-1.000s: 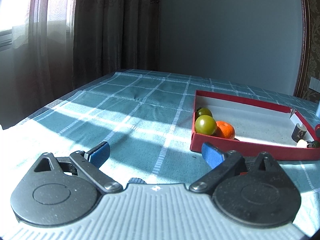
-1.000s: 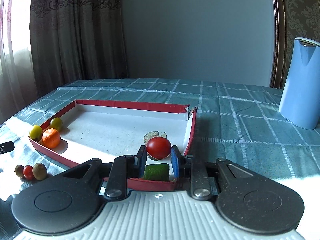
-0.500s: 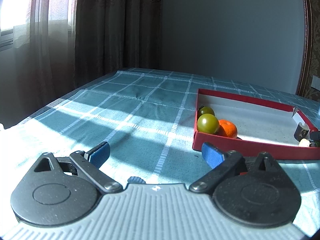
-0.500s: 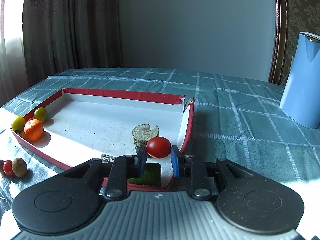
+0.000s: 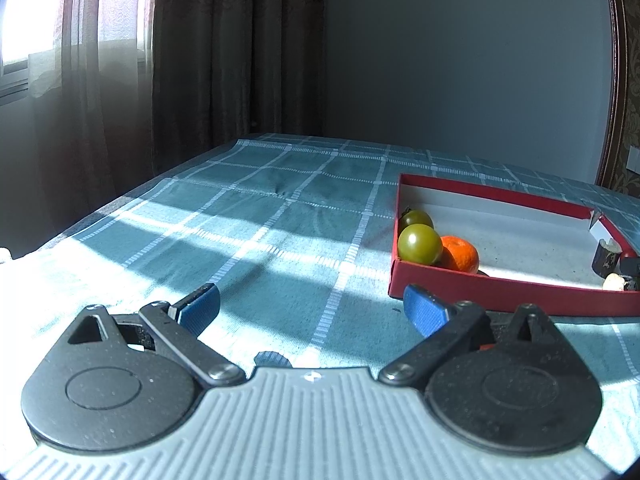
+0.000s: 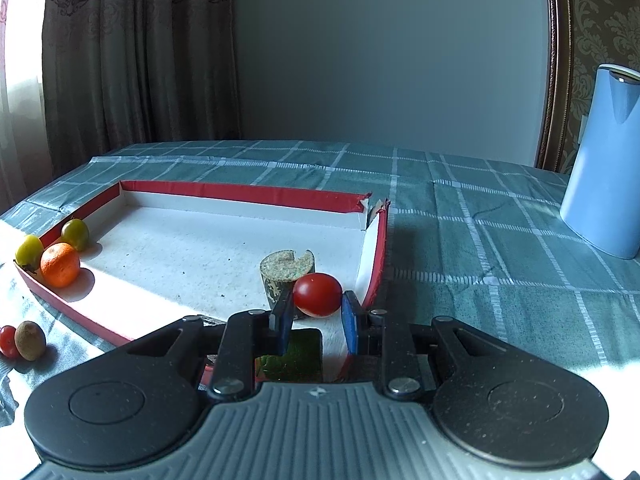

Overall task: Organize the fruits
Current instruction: 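Carry the cherry tomato into the box and open the right gripper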

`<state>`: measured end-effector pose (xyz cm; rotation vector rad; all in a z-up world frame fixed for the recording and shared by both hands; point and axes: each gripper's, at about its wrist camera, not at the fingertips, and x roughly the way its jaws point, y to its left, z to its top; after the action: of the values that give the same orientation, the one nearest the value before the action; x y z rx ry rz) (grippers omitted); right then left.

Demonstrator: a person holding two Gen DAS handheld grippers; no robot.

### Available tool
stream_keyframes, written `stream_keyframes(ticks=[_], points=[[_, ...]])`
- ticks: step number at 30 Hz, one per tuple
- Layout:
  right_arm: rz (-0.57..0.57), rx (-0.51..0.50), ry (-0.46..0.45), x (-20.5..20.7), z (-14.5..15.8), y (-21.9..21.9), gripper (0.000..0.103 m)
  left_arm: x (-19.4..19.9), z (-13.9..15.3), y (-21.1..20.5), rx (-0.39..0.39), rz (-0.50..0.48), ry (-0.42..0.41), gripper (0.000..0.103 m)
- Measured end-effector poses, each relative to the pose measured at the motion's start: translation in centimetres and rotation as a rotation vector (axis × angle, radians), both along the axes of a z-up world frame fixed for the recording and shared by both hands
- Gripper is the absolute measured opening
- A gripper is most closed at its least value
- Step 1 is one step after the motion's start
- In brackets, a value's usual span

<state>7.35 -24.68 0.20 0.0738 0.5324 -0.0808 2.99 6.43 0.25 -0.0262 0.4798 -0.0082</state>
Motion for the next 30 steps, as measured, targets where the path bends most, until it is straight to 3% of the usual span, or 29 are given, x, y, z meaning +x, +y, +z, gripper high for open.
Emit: stream_keyframes(ticks=[16, 25, 27, 28, 29, 30], points=[[-0.001, 0.039, -0.011, -0.4, -0.1, -0.5, 0.028, 0.3, -0.2, 0.1, 0.006, 0.009, 0.026, 0.099], [-0.01, 0.062, -0.049, -1.6, 0.7, -0.7, 0.031, -0.2, 0.0, 0.1, -0.018, -0.043, -0.001, 0.102], [-0.038, 0.054, -0.076, -2.2, 1.1, -1.0, 0.047, -0.4, 0.0, -0.1, -0.01, -0.072, -0.006, 0.102], [-0.056, 0.052, -0.091, -2.5, 1.2, -1.1, 0.065, -0.5, 0.0, -0.3, -0.003, -0.081, -0.006, 0.101], [-0.069, 0.053, -0.105, -2.8, 1.3, -1.3, 0.074, -0.7, 0.1, -0.5, 0.015, -0.094, -0.01, 0.1], [-0.074, 0.06, -0.113, -3.0, 1.4, -1.5, 0.074, -0.9, 0.1, -0.7, 0.029, -0.11, -0.015, 0.1]])
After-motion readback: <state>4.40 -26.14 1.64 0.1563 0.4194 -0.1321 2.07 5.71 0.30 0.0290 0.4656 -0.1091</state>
